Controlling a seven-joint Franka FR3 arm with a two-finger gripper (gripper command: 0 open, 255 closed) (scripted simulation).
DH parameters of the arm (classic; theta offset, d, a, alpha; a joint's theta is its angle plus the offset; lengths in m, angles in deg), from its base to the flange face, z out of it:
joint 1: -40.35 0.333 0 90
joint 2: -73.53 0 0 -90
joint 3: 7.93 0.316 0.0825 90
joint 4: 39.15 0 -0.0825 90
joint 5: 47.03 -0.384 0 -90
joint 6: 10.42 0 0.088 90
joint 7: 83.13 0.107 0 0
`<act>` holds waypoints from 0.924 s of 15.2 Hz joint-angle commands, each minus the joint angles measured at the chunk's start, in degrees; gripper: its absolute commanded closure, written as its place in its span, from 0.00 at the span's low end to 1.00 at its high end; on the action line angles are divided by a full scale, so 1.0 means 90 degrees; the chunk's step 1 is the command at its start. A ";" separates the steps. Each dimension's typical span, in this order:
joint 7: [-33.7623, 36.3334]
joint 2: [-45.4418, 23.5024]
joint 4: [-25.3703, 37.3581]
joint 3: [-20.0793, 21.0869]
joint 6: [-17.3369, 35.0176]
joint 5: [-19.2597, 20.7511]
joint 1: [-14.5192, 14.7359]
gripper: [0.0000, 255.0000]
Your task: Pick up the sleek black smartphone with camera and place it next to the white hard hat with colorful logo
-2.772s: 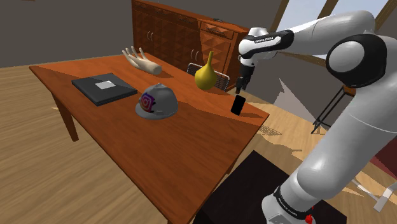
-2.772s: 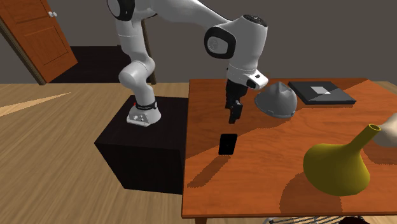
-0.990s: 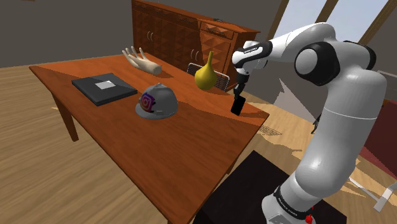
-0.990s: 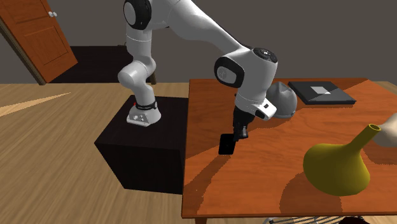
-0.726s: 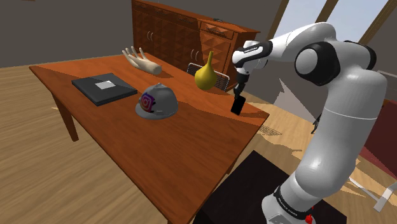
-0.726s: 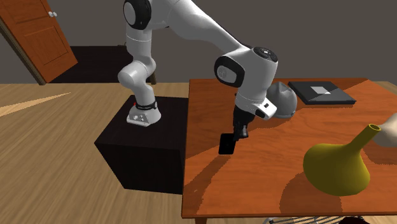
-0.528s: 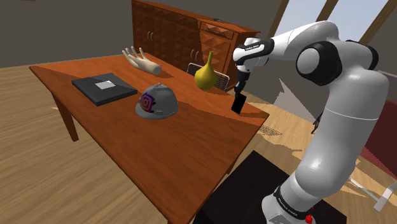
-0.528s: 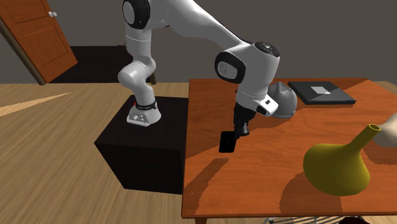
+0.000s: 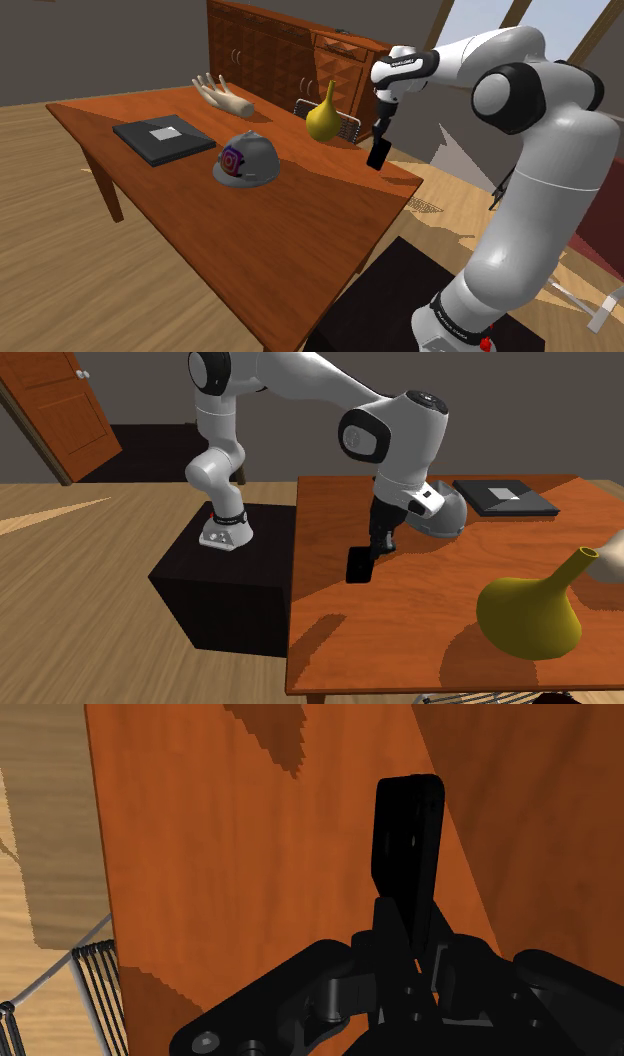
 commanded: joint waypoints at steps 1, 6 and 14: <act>0.0025 0.0049 0.0118 0.0000 -0.0166 0.0021 0.0014 1.00; 0.0035 0.0121 0.0456 -0.0011 -0.0570 0.0051 0.0013 1.00; 0.0032 0.0158 0.1093 -0.0027 -0.1241 0.0070 -0.0004 1.00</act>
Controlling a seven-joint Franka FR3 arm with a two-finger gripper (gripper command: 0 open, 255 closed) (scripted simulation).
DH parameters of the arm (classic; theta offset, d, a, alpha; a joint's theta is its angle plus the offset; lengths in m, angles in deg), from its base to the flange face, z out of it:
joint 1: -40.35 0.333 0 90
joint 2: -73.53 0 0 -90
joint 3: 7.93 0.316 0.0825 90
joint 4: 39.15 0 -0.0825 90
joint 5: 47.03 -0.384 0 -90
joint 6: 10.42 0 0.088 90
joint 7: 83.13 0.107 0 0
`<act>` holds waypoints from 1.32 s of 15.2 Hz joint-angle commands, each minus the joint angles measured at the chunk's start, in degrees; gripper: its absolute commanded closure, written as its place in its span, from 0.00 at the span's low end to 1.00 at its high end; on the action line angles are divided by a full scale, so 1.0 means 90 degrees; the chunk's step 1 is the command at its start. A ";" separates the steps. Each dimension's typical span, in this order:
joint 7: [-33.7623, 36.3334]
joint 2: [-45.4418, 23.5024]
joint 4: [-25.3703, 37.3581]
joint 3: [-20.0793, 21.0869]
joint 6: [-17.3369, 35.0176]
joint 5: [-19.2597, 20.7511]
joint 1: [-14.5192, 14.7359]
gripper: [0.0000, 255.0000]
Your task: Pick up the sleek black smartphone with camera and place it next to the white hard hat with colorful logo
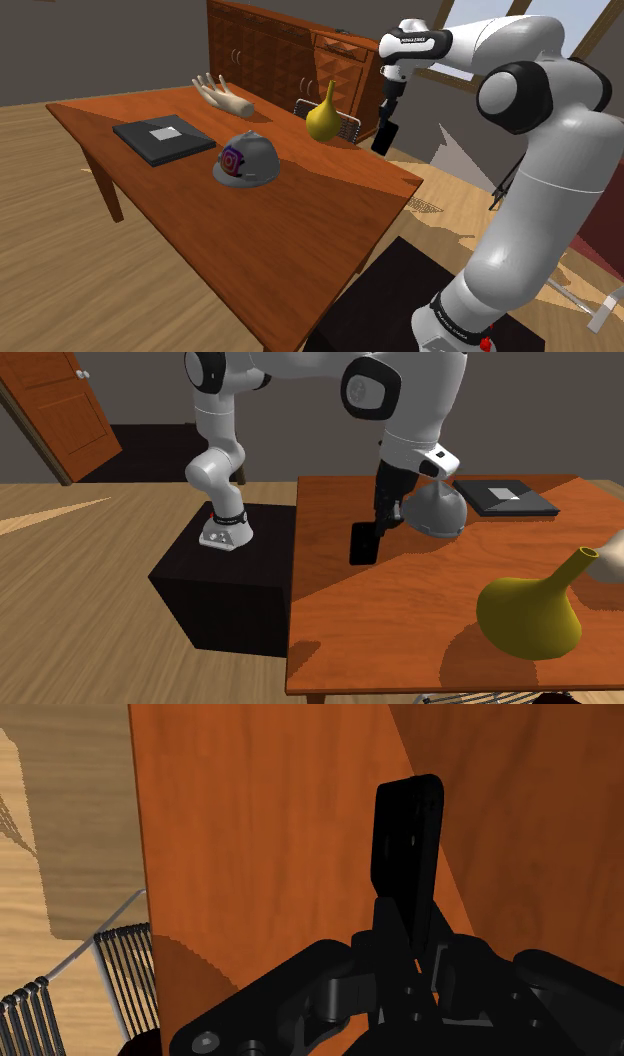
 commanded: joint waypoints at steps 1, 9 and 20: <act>-0.0001 -0.0016 0.0188 -0.0001 -0.0176 -0.0004 -0.0006 1.00; -0.0032 -0.0101 0.0988 -0.0018 -0.0895 -0.0033 -0.0055 1.00; 0.0523 -0.0054 0.1545 0.0168 -0.1501 -0.0014 0.0294 1.00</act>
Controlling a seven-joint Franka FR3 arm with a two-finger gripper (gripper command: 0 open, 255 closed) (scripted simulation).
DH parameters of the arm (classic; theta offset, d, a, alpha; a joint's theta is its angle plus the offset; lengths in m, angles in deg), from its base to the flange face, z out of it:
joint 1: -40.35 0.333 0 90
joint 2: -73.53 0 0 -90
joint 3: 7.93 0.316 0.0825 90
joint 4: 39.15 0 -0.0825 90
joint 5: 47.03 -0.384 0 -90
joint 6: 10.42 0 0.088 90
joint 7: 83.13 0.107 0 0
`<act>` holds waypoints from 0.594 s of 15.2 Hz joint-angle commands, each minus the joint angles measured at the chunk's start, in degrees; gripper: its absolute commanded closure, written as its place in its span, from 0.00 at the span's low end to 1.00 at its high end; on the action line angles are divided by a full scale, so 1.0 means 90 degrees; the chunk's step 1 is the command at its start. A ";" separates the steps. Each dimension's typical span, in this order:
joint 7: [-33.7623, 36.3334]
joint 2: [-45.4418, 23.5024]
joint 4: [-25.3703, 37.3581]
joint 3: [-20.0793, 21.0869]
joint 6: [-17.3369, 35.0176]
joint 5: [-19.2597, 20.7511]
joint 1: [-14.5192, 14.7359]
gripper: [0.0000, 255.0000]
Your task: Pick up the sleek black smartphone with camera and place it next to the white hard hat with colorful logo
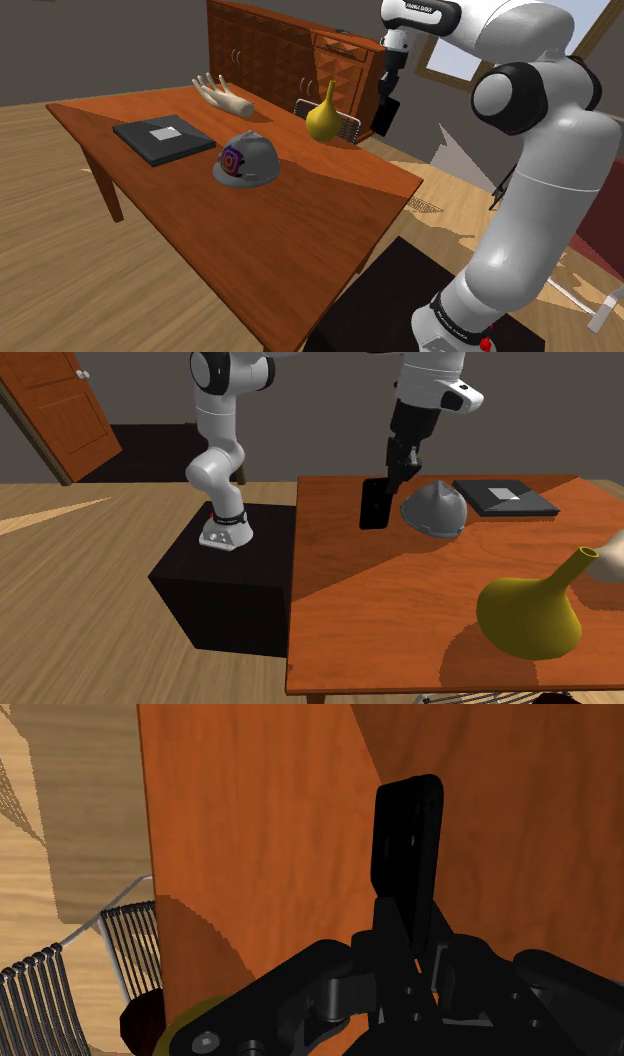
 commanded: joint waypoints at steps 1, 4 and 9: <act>0.0305 0.0122 -0.0179 0.0104 0.0063 0.0044 0.0210 1.00; 0.0747 0.0190 -0.0253 0.0271 0.0069 0.0068 0.0493 1.00; 0.1461 0.0157 -0.0183 0.0546 0.0029 0.0062 0.0933 1.00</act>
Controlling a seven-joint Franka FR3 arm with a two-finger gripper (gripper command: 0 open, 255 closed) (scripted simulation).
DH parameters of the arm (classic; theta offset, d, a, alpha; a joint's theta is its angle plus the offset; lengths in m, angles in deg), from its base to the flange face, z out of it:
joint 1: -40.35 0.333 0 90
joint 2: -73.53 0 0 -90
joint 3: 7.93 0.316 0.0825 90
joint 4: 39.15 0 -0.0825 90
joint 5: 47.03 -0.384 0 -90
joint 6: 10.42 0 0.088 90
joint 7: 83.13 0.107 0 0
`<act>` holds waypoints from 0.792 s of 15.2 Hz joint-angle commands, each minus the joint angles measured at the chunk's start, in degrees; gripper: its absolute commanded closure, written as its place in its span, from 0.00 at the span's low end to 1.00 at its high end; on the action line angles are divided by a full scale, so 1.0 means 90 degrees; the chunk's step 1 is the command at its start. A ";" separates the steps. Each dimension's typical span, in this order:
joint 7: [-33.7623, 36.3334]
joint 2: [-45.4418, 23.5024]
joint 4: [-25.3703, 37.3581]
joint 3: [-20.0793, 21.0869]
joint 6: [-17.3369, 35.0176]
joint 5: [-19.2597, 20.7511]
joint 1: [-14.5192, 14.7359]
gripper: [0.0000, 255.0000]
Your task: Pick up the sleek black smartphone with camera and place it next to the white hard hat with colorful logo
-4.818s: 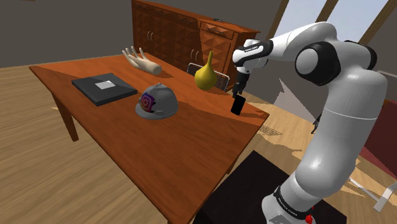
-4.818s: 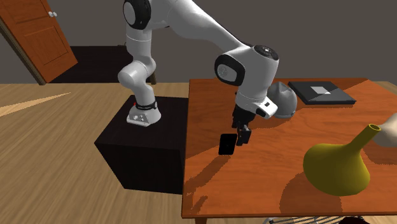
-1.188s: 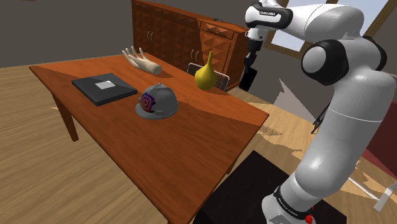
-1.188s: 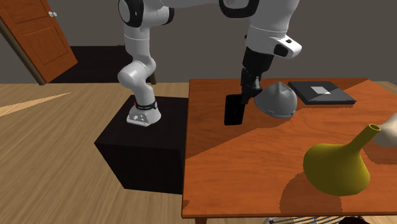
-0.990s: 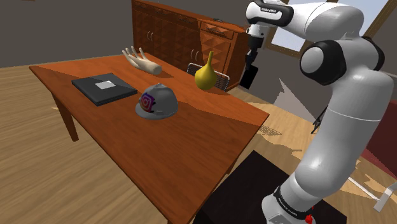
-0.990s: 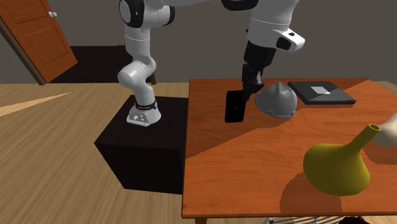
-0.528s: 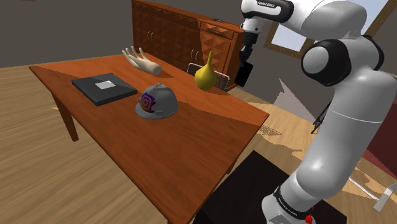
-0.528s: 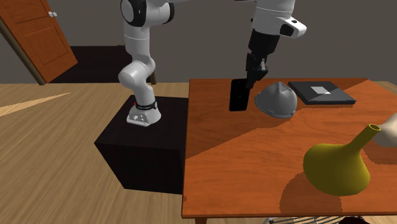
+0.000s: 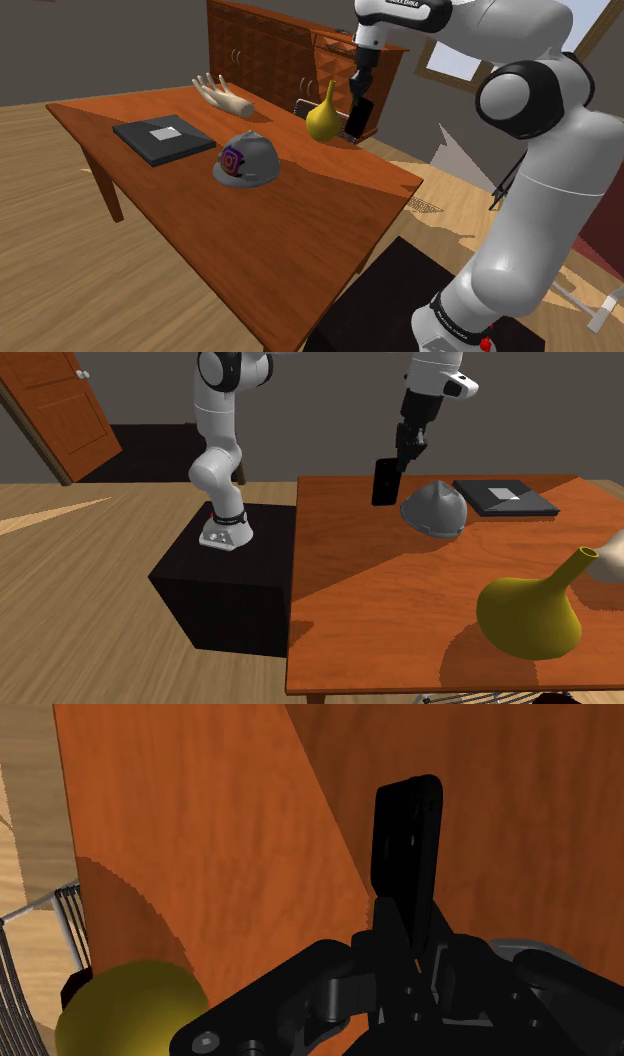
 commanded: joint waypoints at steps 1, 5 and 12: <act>0.0291 -0.0075 0.0140 0.0109 -0.0066 -0.0019 0.0165 1.00; 0.0835 -0.0262 0.0415 0.0318 -0.0156 -0.0059 0.0488 1.00; 0.1739 -0.0904 0.1365 0.0649 -0.0462 -0.0162 0.1012 1.00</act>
